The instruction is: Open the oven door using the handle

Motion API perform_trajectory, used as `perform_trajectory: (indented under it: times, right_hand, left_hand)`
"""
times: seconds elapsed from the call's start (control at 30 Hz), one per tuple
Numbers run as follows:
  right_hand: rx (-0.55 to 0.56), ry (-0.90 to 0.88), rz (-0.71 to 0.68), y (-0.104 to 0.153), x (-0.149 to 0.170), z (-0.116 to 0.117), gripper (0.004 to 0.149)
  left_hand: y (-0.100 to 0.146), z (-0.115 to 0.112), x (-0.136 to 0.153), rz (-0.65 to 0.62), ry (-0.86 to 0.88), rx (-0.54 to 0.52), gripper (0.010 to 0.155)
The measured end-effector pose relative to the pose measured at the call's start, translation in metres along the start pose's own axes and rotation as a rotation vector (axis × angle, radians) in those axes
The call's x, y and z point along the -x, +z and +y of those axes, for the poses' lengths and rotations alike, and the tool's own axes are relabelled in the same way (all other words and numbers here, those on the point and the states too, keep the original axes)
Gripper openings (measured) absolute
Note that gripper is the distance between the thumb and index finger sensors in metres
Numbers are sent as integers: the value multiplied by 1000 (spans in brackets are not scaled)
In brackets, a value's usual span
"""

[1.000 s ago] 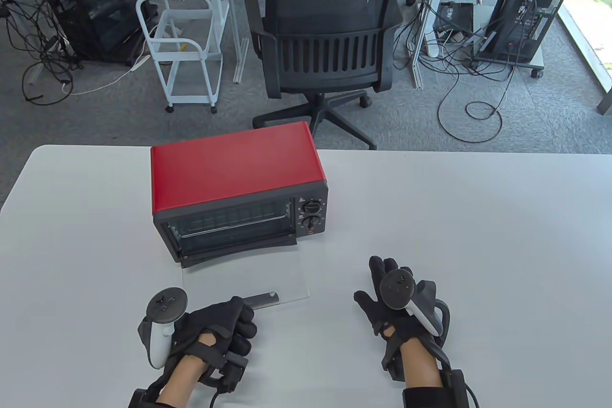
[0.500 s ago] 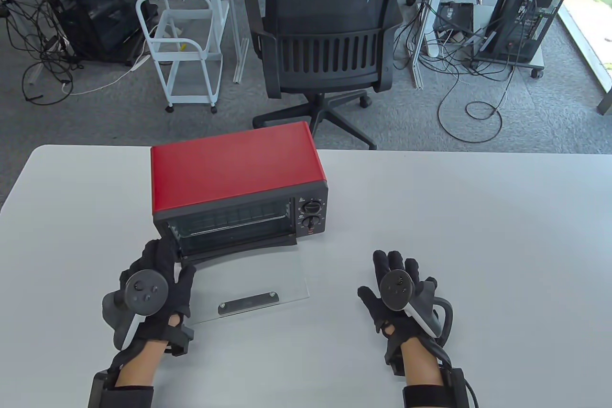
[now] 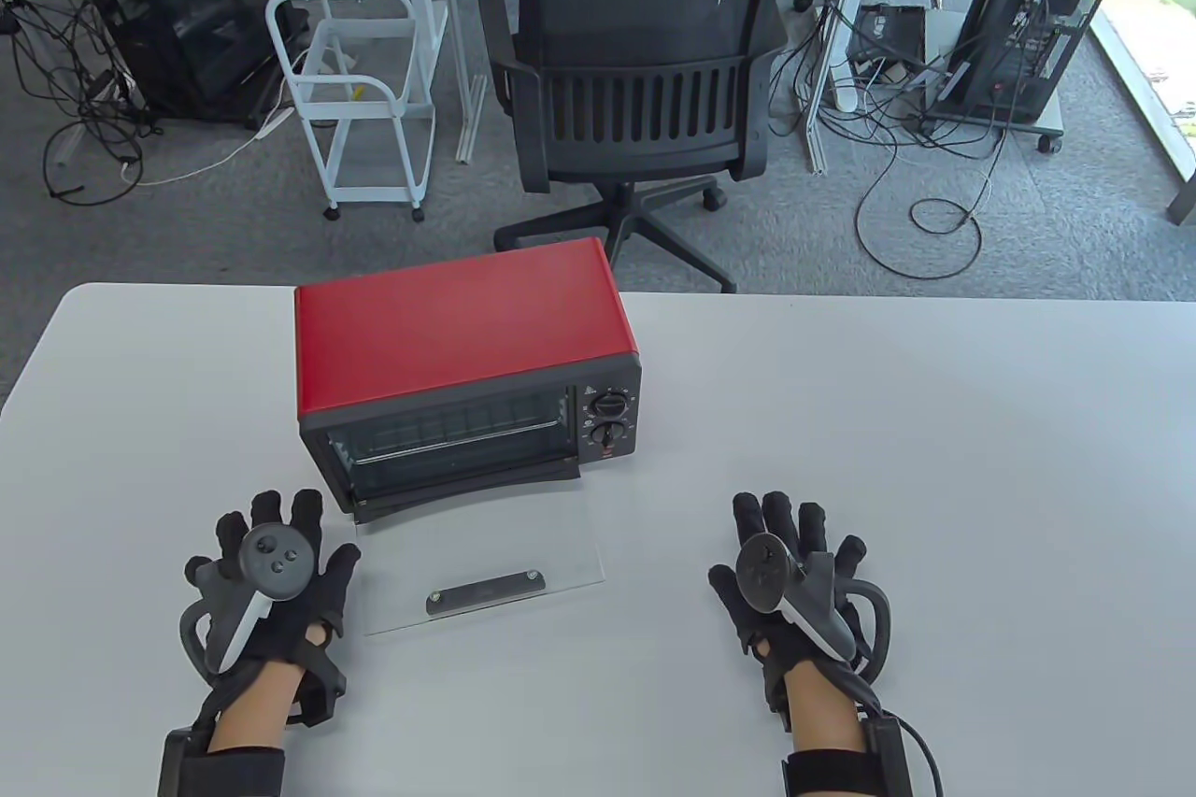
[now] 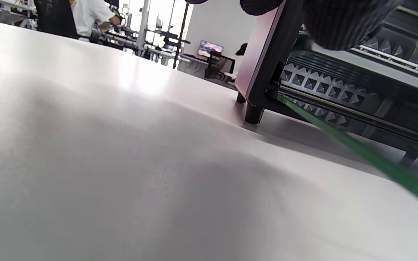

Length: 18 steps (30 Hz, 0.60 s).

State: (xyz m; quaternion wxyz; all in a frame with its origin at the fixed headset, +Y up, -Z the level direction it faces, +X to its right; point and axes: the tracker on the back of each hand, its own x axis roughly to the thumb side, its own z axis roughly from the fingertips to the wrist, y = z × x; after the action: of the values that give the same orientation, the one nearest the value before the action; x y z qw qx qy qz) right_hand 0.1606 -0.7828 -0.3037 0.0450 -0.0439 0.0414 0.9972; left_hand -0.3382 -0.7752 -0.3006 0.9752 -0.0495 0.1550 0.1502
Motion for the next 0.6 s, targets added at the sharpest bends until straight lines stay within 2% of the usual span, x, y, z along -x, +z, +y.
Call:
perform_trajectory:
  times: [0.6]
  right_hand:
    - [-12,-18,-4,0,-1,-2,79]
  left_hand:
    - [-4,-5,-2,-9,-2,18,71]
